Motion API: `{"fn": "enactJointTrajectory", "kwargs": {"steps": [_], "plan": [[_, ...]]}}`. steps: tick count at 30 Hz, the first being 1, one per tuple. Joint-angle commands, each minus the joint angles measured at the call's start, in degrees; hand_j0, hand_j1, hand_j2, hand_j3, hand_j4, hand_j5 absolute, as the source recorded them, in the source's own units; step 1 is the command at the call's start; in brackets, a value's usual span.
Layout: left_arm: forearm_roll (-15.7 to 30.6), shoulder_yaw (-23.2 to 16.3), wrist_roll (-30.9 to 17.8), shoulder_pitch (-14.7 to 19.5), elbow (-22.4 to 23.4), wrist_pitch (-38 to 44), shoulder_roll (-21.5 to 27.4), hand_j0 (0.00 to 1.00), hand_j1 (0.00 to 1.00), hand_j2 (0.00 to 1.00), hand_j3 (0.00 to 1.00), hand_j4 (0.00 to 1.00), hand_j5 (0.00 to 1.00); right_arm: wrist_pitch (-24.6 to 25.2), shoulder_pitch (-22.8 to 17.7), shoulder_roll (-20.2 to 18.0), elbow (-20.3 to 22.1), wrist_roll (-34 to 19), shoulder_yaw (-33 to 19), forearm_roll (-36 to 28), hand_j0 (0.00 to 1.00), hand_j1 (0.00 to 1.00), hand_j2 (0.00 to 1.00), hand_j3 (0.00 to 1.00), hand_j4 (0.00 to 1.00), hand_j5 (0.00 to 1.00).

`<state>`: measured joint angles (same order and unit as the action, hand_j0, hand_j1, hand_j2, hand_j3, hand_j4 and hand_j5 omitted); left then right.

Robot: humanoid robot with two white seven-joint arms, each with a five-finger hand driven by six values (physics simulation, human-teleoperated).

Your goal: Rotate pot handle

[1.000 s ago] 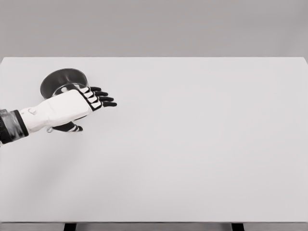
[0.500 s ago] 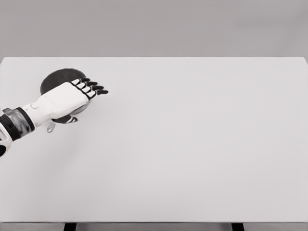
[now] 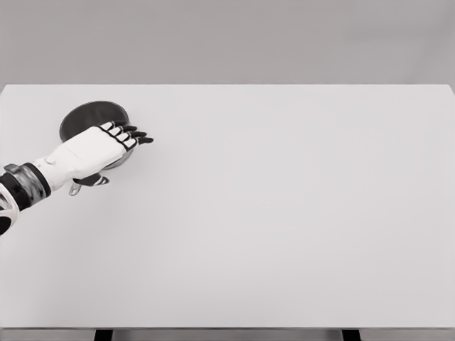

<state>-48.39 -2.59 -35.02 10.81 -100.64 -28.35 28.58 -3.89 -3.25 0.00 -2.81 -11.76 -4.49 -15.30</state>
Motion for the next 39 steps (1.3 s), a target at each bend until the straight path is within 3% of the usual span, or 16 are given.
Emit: {"fn": "enactJointTrajectory", "kwargs": {"steps": [1, 18, 39], "plan": [[-0.5, 0.0, 0.0, 0.0, 0.6, 0.1, -0.1, 1.0, 1.0, 1.0, 1.0, 1.0, 1.0, 0.0, 0.0, 0.0, 0.0, 0.0, 0.0, 0.0, 1.0, 1.0, 1.0, 1.0, 1.0, 1.0], [-2.1, 0.2, 0.0, 0.0, 1.9, 2.3, -0.5, 1.0, 1.0, 1.0, 1.0, 1.0, 1.0, 0.0, 0.0, 0.0, 0.0, 0.0, 0.0, 0.0, 1.0, 1.0, 1.0, 1.0, 1.0, 1.0], [-2.1, 3.4, 0.0, -0.6, 1.9, 4.0, -0.2, 1.0, 1.0, 1.0, 1.0, 1.0, 1.0, 0.0, 0.0, 0.0, 0.0, 0.0, 0.0, 0.0, 1.0, 1.0, 1.0, 1.0, 1.0, 1.0]]}}
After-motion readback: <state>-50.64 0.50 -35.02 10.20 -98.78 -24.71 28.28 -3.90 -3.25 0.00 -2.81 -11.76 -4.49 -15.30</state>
